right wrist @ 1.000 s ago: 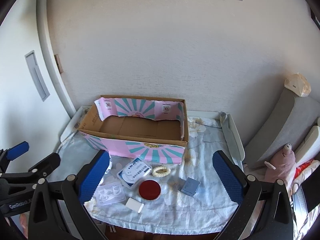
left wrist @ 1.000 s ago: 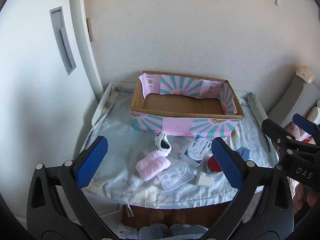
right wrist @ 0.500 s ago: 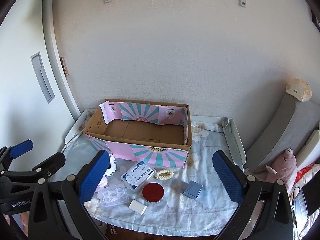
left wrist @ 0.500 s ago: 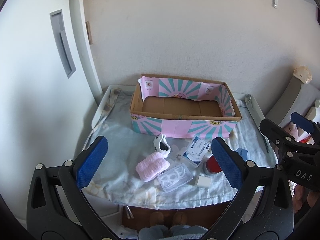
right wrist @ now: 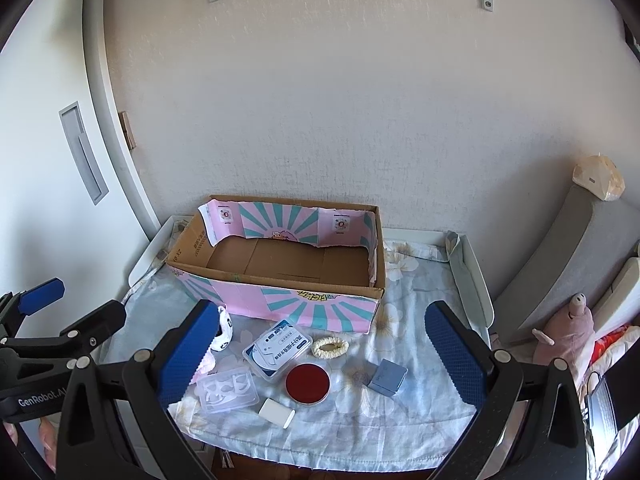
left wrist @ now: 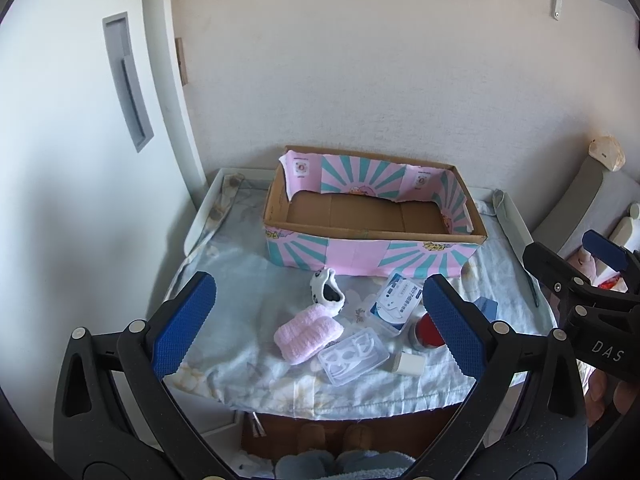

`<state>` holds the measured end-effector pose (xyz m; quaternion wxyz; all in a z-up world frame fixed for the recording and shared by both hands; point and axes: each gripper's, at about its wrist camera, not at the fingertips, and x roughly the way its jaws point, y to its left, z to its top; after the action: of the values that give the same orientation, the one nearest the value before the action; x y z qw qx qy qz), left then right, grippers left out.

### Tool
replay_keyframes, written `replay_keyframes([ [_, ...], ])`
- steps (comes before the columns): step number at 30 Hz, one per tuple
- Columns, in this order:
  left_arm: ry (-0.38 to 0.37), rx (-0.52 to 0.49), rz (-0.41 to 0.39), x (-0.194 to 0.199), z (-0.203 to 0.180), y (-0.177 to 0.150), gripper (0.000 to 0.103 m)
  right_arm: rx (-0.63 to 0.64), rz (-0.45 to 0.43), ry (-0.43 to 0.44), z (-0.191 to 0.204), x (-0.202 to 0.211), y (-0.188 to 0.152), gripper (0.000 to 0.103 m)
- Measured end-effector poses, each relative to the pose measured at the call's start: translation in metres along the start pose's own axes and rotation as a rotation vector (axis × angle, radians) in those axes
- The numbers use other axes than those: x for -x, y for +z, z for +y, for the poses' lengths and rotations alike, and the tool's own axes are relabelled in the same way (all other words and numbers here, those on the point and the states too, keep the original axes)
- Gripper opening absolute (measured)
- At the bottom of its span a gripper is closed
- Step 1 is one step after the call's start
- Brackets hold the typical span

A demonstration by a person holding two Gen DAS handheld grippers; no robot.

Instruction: Organize objects

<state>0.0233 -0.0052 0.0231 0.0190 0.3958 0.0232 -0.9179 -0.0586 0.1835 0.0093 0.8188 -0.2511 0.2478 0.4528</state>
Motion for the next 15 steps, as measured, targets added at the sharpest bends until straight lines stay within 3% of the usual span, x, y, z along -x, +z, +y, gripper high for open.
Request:
replay_keyframes([
  [15,0.012,0.036,0.001,-0.004,0.013,0.003,0.103,-0.037,0.007,-0.044,-0.006,0.000,0.000,0.103],
])
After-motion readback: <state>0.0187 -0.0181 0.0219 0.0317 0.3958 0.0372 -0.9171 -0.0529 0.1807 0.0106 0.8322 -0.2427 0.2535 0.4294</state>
